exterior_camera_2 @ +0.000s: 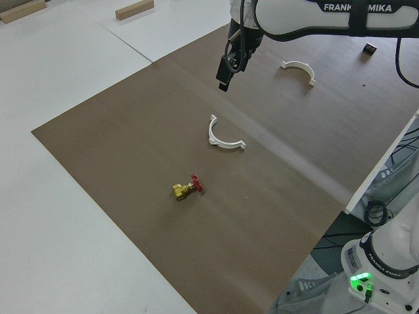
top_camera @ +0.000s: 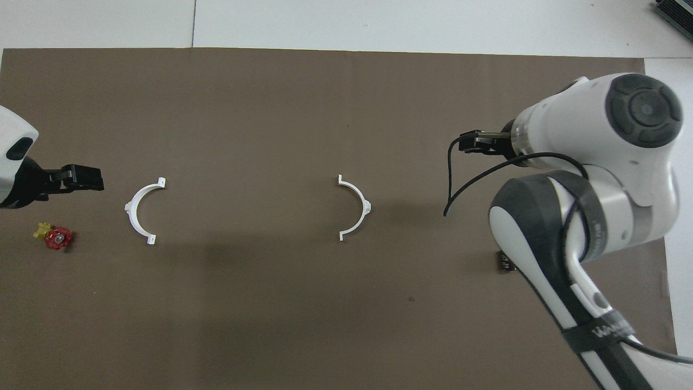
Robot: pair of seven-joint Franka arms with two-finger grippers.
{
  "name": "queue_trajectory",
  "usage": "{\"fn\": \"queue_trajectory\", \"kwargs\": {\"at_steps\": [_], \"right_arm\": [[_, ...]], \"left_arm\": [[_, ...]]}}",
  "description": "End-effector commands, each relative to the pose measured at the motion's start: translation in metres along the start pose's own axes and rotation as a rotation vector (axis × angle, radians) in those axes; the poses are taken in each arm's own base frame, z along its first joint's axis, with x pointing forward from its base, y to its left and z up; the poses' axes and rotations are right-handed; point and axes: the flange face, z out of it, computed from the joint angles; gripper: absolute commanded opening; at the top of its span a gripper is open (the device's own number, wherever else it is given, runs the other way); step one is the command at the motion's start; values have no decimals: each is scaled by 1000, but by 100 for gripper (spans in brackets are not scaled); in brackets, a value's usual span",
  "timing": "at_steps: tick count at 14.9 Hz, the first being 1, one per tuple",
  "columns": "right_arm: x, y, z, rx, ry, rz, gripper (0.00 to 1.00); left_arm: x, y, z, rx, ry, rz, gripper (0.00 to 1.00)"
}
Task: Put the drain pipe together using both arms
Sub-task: 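Open the right gripper and draw it back to rest, then grasp the other white clamp half with the left gripper and lift it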
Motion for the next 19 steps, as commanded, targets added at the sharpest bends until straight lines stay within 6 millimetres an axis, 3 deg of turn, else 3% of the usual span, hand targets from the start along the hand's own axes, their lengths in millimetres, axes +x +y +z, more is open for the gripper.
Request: {"fn": "queue_trajectory", "kwargs": {"at_steps": [1, 5, 8, 9, 12, 15, 19], "right_arm": [[-21, 25, -24, -20, -66, -13, 100], [-30, 72, -28, -22, -140, -65, 100], [-33, 111, -27, -7, -163, -139, 100], [-32, 116, -28, -3, -163, -139, 100], [-32, 119, -27, -4, -162, -115, 100], [-29, 110, -29, -19, -154, -149, 100], [-15, 105, -79, -28, -193, -144, 100]], "left_arm": [[-11, -4, 37, -12, 4, -97, 100], [-29, -8, 90, -12, 6, -156, 100], [-29, -12, 120, -21, 45, -169, 100], [-27, -17, 128, -20, 47, -180, 100], [-21, -15, 157, -24, 59, -179, 100], [-15, -9, 192, -30, 75, -172, 100], [-24, -7, 201, -22, 52, -142, 100]]}}
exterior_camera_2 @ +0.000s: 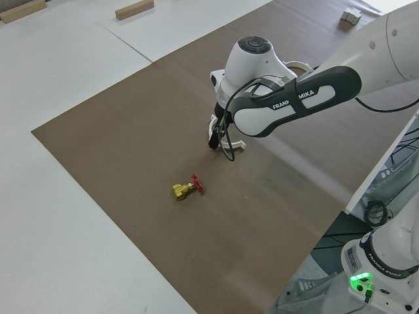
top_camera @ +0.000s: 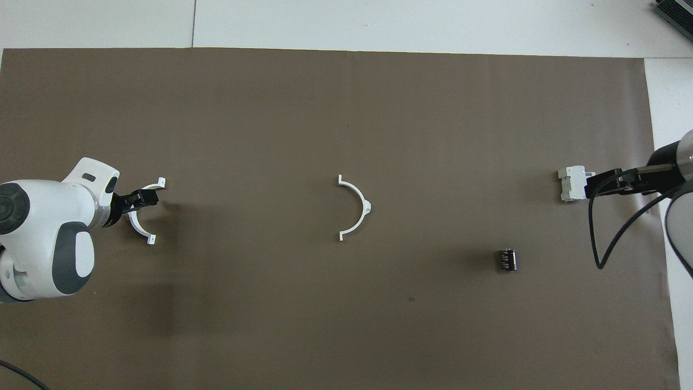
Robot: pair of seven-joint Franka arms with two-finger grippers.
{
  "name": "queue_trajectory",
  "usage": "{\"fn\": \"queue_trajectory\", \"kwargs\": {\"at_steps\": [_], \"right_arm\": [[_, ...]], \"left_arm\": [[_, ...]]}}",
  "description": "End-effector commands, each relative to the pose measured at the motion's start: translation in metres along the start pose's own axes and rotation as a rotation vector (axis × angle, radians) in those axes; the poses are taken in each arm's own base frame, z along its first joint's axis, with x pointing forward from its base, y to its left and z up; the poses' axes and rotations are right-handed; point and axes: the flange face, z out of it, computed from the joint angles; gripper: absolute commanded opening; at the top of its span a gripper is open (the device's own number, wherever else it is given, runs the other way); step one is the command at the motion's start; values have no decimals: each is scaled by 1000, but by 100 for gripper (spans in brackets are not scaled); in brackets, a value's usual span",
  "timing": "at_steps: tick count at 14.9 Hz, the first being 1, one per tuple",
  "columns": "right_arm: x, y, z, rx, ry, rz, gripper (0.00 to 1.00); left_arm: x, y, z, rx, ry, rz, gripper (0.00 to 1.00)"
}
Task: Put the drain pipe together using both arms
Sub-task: 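Grasp the other white clamp half with the left gripper and lift it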
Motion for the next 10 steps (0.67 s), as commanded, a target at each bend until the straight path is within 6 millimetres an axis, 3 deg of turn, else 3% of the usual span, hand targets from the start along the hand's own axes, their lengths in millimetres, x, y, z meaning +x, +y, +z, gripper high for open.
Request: {"fn": "queue_trajectory", "kwargs": {"at_steps": [1, 4, 7, 10], "right_arm": [[8, -1, -36, -12, -1, -15, 100], [-6, -5, -52, -11, 28, -17, 100], [-20, 1, -42, -13, -4, -14, 100], [-19, 2, -42, -1, 3, -7, 100]], "left_arm": [[-6, 0, -1, -5, 9, 27, 100], [-6, -7, -2, -1, 4, 109, 100], [0, -22, -4, 3, 9, 256, 100], [4, -30, -6, 5, 17, 268, 100]]}}
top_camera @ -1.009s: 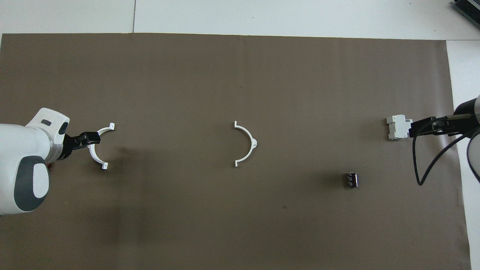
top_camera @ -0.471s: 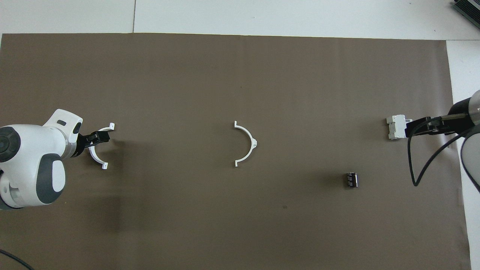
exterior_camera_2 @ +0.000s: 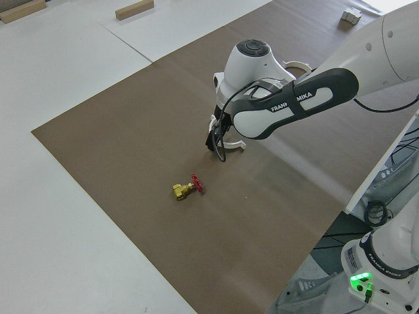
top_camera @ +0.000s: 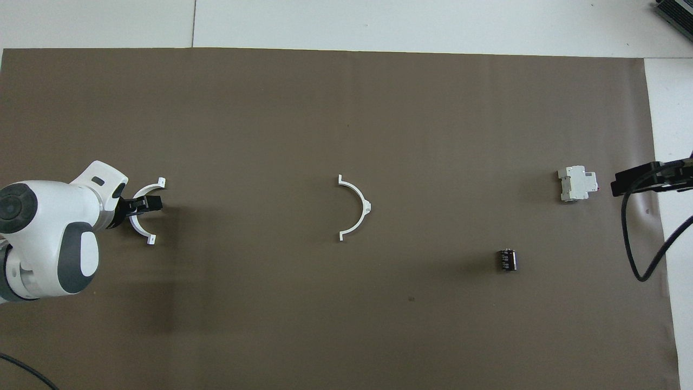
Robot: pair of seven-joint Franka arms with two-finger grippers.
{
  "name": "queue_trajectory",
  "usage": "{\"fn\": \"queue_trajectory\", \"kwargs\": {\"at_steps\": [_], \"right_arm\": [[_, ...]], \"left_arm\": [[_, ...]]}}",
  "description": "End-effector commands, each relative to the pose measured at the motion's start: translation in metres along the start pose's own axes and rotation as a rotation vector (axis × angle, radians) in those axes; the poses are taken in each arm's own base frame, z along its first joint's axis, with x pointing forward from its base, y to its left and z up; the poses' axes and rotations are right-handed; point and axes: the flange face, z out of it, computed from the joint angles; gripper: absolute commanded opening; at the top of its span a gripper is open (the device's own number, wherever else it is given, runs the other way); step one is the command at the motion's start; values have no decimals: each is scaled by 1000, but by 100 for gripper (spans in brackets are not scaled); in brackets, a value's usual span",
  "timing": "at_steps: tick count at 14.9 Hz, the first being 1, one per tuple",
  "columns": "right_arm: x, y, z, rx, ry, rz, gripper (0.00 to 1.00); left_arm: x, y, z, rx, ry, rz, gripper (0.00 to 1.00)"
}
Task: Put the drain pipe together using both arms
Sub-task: 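Grasp the other white clamp half with the left gripper and lift it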
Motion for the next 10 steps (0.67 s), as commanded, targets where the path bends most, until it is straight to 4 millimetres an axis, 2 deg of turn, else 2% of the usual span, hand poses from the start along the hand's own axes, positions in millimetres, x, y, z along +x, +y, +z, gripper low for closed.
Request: {"fn": "queue_trajectory", "kwargs": {"at_steps": [1, 5, 6, 7, 8, 10], "right_arm": [[-9, 4, 1, -1, -2, -4, 100], [-13, 10, -6, -3, 5, 2, 100], [-13, 9, -8, -10, 11, -1, 100], [-13, 9, -8, -12, 9, -4, 100], [-14, 7, -9, -12, 11, -7, 100], [-14, 8, -8, -16, 9, -8, 100]], "left_arm": [[-3, -3, -5, -1, 13, 26, 100], [-3, 3, -5, -2, 13, 32, 100], [-3, 3, -5, -2, 13, 27, 94], [-3, 3, -5, -2, 13, 13, 86], [-3, 3, -5, -3, 12, 0, 73], [-3, 4, -5, -3, 13, -10, 31]]}}
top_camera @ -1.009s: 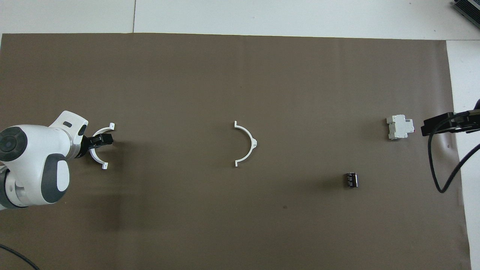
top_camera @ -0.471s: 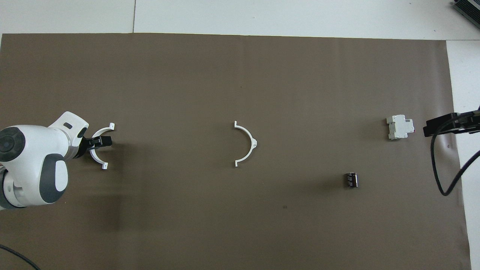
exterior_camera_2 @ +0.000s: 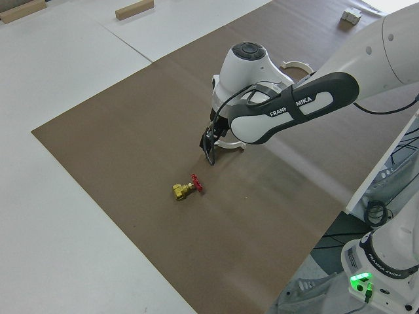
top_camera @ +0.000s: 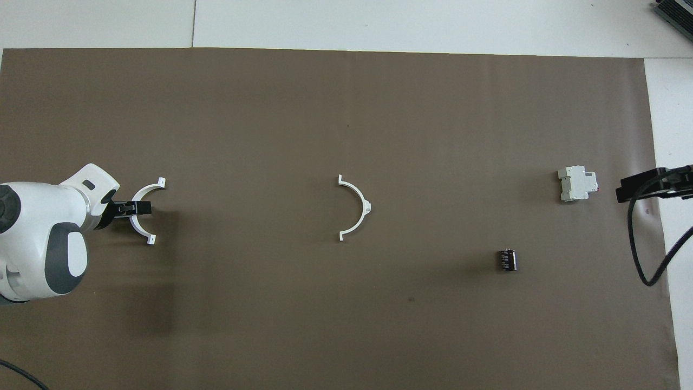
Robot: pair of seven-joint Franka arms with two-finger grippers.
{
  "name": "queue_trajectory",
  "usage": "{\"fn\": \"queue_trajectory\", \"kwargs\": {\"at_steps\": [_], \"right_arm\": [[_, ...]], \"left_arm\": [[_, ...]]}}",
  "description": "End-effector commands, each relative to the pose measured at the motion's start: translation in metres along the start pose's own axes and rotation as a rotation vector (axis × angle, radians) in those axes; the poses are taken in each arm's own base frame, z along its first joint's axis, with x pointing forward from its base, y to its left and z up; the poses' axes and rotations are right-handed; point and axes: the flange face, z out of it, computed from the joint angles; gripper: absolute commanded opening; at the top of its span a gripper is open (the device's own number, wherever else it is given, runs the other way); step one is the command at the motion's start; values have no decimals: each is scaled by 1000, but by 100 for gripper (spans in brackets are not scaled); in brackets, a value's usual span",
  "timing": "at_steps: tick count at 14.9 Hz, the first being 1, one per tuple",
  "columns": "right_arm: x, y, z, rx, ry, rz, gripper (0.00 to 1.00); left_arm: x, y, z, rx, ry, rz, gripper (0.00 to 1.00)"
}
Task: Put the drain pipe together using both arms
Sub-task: 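Grasp the other white clamp half with the left gripper and lift it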
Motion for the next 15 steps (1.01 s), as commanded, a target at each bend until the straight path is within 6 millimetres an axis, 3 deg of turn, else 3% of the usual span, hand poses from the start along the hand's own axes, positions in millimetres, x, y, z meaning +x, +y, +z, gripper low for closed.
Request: {"fn": "queue_trajectory", "kwargs": {"at_steps": [1, 2, 7, 11, 15], "right_arm": [[-7, 2, 0, -18, -7, -17, 100], [-8, 2, 0, -18, -7, -14, 100], [-8, 2, 0, -8, -7, -12, 100], [-7, -2, 0, 0, -4, -19, 100], [-7, -1, 0, 0, -4, -17, 100]], "left_arm": [[-3, 5, -5, -2, 12, -19, 6], [-3, 8, -5, -3, 12, -15, 0], [-3, 25, -7, -7, 10, -41, 0], [7, 76, -20, -16, -9, -249, 0], [-1, 131, -29, -19, -40, -203, 0]]}}
